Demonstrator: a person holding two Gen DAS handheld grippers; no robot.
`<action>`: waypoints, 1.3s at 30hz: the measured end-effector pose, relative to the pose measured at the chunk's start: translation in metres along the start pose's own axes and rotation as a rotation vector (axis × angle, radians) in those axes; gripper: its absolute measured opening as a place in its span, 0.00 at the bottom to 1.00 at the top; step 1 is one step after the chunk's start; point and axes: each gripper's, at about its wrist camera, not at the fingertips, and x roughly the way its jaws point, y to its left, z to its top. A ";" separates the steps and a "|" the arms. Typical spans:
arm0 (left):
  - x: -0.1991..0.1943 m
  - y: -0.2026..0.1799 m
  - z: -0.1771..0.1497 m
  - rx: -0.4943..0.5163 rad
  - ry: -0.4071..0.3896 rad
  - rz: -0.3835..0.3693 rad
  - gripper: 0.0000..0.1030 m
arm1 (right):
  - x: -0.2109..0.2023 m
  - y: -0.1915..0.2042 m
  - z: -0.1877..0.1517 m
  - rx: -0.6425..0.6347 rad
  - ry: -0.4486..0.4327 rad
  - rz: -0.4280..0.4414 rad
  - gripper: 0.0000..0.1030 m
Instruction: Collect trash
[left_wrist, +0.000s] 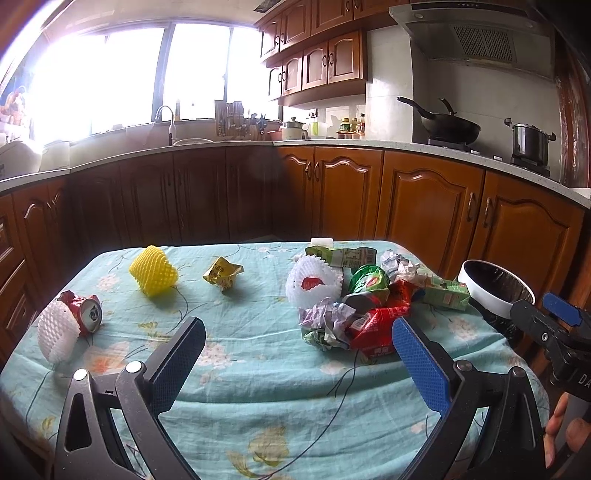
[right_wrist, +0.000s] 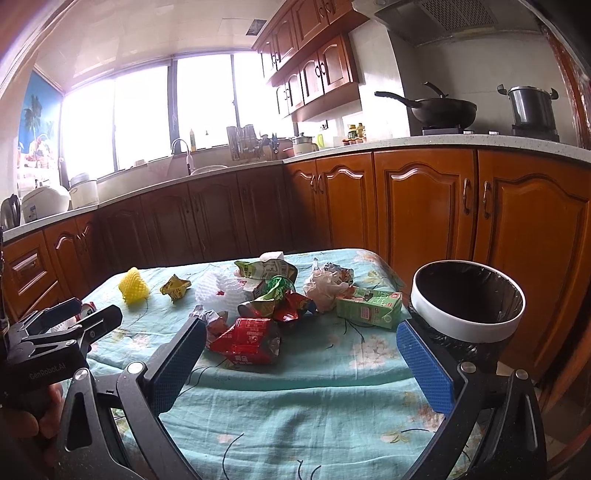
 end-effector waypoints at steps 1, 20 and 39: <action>0.000 0.000 0.000 0.002 0.001 0.000 0.99 | 0.000 0.000 0.000 0.000 0.000 0.000 1.00; 0.006 0.000 0.000 0.002 0.009 -0.002 0.99 | 0.005 0.001 -0.002 0.009 0.010 0.032 1.00; 0.029 0.007 0.002 -0.029 0.067 -0.014 0.99 | 0.024 0.000 -0.002 0.036 0.065 0.083 1.00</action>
